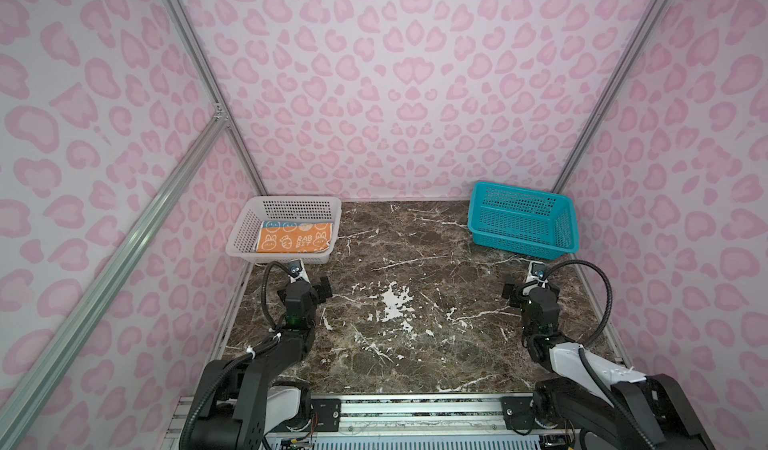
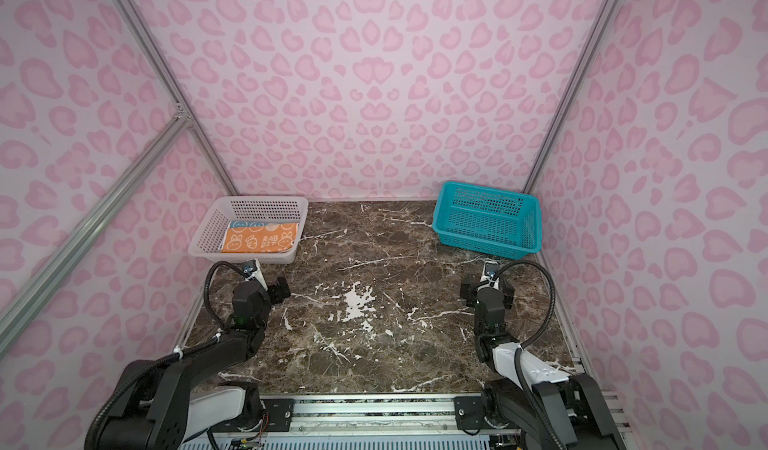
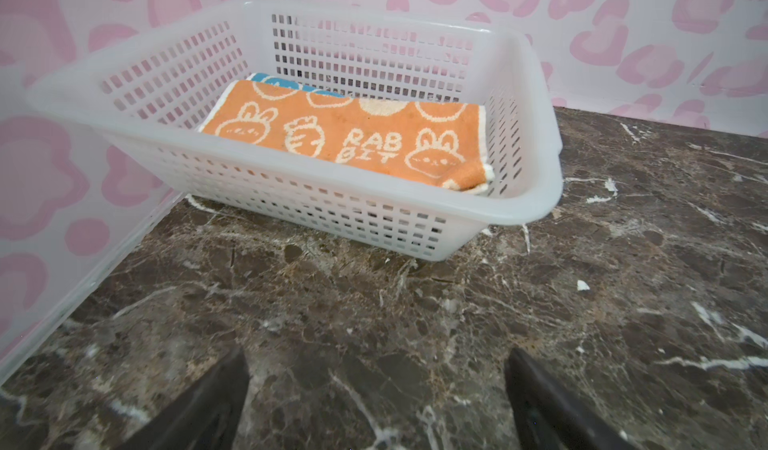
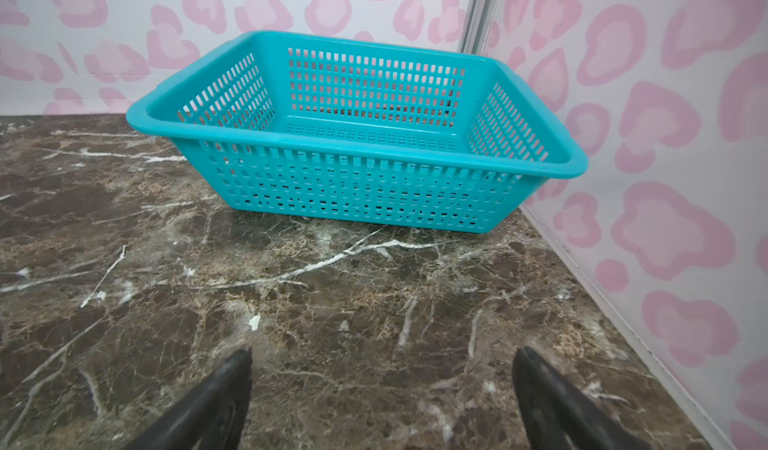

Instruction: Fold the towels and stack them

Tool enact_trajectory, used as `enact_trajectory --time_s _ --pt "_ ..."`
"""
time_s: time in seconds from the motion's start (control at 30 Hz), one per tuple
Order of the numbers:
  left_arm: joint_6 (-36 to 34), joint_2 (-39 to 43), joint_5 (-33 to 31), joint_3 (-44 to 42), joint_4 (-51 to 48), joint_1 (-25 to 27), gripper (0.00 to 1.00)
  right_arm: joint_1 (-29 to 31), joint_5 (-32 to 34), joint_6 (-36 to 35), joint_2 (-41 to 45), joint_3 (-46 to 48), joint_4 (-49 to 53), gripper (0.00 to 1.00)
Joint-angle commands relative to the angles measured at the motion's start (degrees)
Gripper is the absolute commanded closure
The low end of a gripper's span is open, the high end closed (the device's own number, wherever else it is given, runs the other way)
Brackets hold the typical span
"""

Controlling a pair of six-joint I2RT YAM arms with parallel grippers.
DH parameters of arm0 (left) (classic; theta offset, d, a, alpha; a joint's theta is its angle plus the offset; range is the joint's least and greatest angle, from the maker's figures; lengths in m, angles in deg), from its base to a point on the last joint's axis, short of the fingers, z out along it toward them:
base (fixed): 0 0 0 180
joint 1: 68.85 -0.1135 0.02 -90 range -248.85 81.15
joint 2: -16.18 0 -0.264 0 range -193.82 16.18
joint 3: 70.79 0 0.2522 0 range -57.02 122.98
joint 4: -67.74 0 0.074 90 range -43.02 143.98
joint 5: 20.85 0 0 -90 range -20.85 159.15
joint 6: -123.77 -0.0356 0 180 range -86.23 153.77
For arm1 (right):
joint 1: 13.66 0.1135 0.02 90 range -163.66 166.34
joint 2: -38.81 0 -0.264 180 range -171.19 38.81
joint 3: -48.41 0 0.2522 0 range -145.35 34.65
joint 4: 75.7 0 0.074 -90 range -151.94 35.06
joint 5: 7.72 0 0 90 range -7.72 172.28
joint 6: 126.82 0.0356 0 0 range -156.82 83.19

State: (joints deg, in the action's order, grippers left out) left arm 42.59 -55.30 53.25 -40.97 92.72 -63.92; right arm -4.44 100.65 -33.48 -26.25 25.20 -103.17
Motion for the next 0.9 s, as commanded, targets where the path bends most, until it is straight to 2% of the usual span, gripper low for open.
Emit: enact_trajectory --time_s 0.0,0.07,0.17,0.27,0.43,0.5,0.57,0.67,0.87 --pt "-2.4 -2.6 5.6 3.5 4.3 -0.3 0.02 -0.7 -1.1 -1.6 -4.5 -0.4 -11.5 0.01" --pt "-3.2 -2.4 7.6 3.0 5.1 -0.3 0.02 -1.1 -2.0 -3.0 -8.1 -2.1 -13.5 0.01" --pt "-3.5 -1.5 5.5 2.2 5.6 -0.7 0.02 -1.2 -2.3 -5.8 -12.4 -5.5 -13.0 0.01" --pt "-6.3 -2.9 3.9 1.8 9.2 -1.3 0.02 -1.7 -2.2 -6.3 -18.4 -5.9 -18.6 0.01" --pt "-7.1 -9.7 8.9 6.1 9.2 -4.4 0.02 -3.5 -3.0 -4.4 -23.4 -5.1 -24.5 0.01" --pt "-6.8 -11.7 10.8 6.1 10.6 -5.0 0.02 -3.5 -3.2 -4.3 -23.6 -5.9 -23.4 0.01" --pt "-6.2 -11.5 12.4 5.6 11.4 -6.0 0.02 -3.7 -2.1 -3.7 -23.4 -8.6 -17.9 0.01" --pt "-5.9 -12.0 12.8 4.7 13.2 -6.4 0.02 -7.2 -7.8 -1.4 -23.1 -10.8 -12.8 0.01" --pt "-5.9 -13.5 13.7 3.2 17.1 -6.7 0.02 -7.3 -7.8 -1.5 -23.1 -10.8 -12.9 0.01"
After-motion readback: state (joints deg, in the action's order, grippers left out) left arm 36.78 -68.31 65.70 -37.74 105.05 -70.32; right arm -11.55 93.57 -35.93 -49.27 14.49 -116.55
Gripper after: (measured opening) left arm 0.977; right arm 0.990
